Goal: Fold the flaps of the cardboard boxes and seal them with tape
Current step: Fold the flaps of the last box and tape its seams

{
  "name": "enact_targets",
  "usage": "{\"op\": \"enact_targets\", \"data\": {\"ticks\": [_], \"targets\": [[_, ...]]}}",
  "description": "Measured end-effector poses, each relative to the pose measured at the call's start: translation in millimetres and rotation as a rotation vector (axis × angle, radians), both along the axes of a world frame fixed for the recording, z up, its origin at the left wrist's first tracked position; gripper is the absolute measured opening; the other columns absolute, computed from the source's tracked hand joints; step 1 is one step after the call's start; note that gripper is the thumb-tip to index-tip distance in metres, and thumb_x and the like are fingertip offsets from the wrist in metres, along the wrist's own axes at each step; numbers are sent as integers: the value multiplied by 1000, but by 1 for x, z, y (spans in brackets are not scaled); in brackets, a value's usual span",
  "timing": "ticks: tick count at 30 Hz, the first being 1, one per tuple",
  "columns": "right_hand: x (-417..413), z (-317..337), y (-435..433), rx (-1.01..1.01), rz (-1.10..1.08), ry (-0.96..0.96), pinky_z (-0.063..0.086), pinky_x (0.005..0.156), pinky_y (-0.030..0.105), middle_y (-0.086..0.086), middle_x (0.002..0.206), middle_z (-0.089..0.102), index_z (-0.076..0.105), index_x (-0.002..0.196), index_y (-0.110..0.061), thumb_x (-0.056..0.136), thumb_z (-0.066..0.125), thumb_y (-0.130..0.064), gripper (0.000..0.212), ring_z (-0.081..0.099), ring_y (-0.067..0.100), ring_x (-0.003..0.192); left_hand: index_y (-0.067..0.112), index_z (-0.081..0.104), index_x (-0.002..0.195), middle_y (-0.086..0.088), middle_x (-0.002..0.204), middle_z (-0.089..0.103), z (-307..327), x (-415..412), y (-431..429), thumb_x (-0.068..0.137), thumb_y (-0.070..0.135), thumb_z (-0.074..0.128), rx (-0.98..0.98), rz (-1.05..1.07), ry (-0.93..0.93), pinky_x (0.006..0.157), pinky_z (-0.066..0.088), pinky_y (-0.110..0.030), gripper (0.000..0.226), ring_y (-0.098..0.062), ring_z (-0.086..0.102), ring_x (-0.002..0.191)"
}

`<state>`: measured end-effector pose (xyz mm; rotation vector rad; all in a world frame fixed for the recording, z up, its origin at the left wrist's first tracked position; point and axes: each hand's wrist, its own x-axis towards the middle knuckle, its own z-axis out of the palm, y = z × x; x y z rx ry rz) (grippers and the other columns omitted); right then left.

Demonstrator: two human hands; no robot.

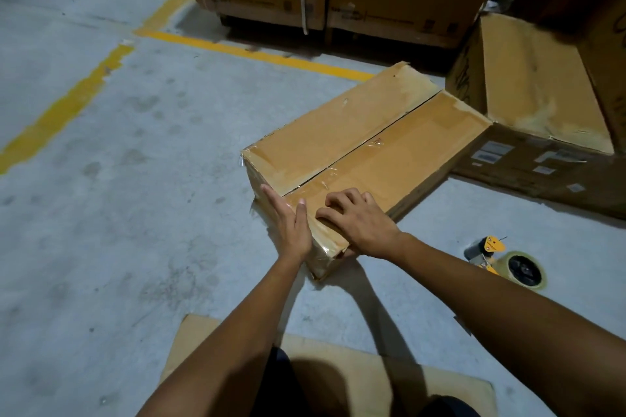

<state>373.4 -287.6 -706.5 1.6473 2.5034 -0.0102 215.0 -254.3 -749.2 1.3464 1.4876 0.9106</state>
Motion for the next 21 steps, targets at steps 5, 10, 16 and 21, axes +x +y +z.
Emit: {"op": "enact_targets", "data": {"ticks": [5, 10, 16, 21], "targets": [[-9, 22, 7, -190, -46, 91, 37, 95, 44, 3, 141, 32, 36, 141, -29, 58, 58, -91, 106, 31, 25, 125, 37, -24, 153, 4, 167, -3, 4, -5, 0, 105, 48, 33, -37, -33, -38, 110, 23, -28, 75, -22, 20, 150], [-40, -1, -18, 74, -221, 156, 37, 88, 45, 5, 136, 46, 53, 127, -25, 88, 40, -66, 58, 45, 29, 120, 41, -20, 153, 6, 167, -6, -2, -20, 4, 95, 66, 19, -76, -111, -11, 122, 19, -47, 75, -22, 12, 153], [-70, -27, -31, 192, -362, 115, 38, 102, 54, 15, 140, 47, 53, 125, -16, 93, 56, -35, 38, 45, 38, 128, 41, -32, 147, 8, 164, -19, 1, -23, 6, 93, 67, 19, -98, -187, -30, 123, 11, -44, 79, -17, 6, 152], [-71, 1, -23, 35, -349, -5, 37, 93, 48, 10, 135, 40, 44, 128, -20, 83, 64, -54, 60, 44, 33, 119, 31, -27, 151, 5, 163, -23, -4, -28, 7, 63, 101, 10, -275, -204, -38, 123, 5, -55, 119, -20, -7, 153]]}}
